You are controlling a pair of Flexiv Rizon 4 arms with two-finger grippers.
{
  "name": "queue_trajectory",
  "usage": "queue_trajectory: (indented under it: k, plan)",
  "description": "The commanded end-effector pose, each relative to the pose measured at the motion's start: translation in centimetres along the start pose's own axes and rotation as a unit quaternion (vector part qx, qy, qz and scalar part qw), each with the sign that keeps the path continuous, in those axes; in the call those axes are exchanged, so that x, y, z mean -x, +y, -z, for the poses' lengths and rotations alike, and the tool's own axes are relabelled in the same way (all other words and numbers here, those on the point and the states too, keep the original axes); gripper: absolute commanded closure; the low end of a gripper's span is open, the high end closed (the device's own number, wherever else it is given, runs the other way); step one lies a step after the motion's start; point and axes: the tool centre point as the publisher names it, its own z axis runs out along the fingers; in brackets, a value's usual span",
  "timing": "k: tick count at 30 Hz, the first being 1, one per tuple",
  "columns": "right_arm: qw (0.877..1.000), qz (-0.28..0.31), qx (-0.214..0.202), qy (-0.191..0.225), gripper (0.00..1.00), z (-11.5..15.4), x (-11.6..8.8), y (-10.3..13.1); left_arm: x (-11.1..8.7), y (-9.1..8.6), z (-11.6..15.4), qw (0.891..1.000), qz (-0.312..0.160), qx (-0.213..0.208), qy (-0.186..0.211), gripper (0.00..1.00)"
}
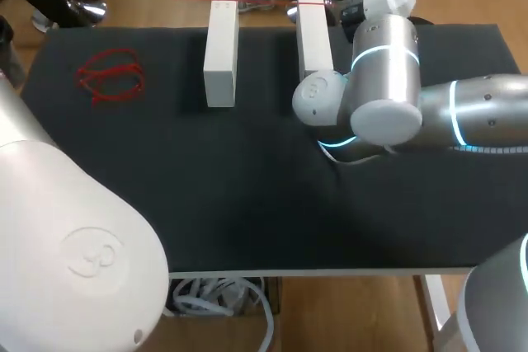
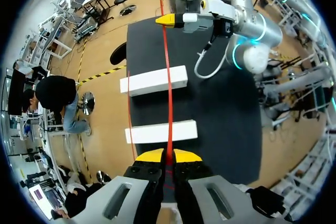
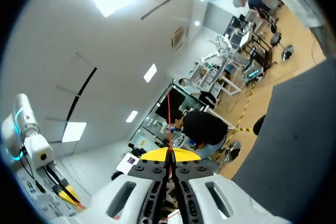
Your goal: Grab the tape and strap the tape.
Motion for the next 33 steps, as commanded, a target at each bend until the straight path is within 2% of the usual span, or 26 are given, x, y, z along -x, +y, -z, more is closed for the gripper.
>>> queue_trajectory:
  k: [1,3,4,6,7,9,10,15,16,18,19,33]
  plan:
    - [0.995,0.062,0.002,-0.076,1.00,0.2,-1.3,0.1,0.1,-0.1,0.1,1.000,0.001,0.002,0.002,1.00]
    - [0.993,0.105,0.013,-0.056,1.00,0.3,-1.3,0.2,0.1,-0.1,0.1,1.000,0.001,0.002,0.002,1.00]
    - [0.987,0.150,0.006,-0.060,1.00,0.4,-1.3,0.3,0.1,-0.1,0.1,1.000,0.001,0.002,0.002,1.00]
    - [0.977,0.203,0.006,-0.061,1.00,0.6,-1.1,0.3,0.1,-0.1,0.1,1.000,0.001,0.002,0.002,1.00]
    - [0.965,0.254,0.007,-0.062,1.00,0.8,-0.7,0.2,0.1,-0.1,0.1,1.000,0.001,0.002,0.002,1.00]
    - [0.948,0.308,0.009,-0.074,1.00,0.7,-0.5,0.4,0.1,-0.1,0.1,1.000,0.001,0.002,0.002,1.00]
    - [0.946,0.317,0.017,-0.066,1.00,0.6,-0.2,0.4,0.1,-0.1,0.1,1.000,0.001,0.002,0.002,1.00]
    - [0.938,0.334,0.013,-0.094,1.00,0.6,0.7,0.8,0.1,-0.1,0.1,1.000,0.001,0.002,0.002,1.00]
    - [0.941,0.324,0.013,-0.095,1.00,0.6,0.8,0.8,0.1,-0.1,0.1,1.000,0.001,0.002,0.002,1.00]
    - [0.960,0.249,-0.029,-0.125,1.00,0.7,0.7,0.8,0.1,-0.1,0.1,1.000,0.001,0.002,0.002,1.00]
    - [0.975,0.181,-0.060,-0.112,1.00,1.0,0.3,0.6,0.1,-0.1,0.1,1.000,0.001,0.002,0.002,1.00]
    - [0.975,0.181,-0.060,-0.112,1.00,1.0,0.3,0.6,0.1,-0.1,0.1,1.000,0.001,0.002,0.002,1.00]
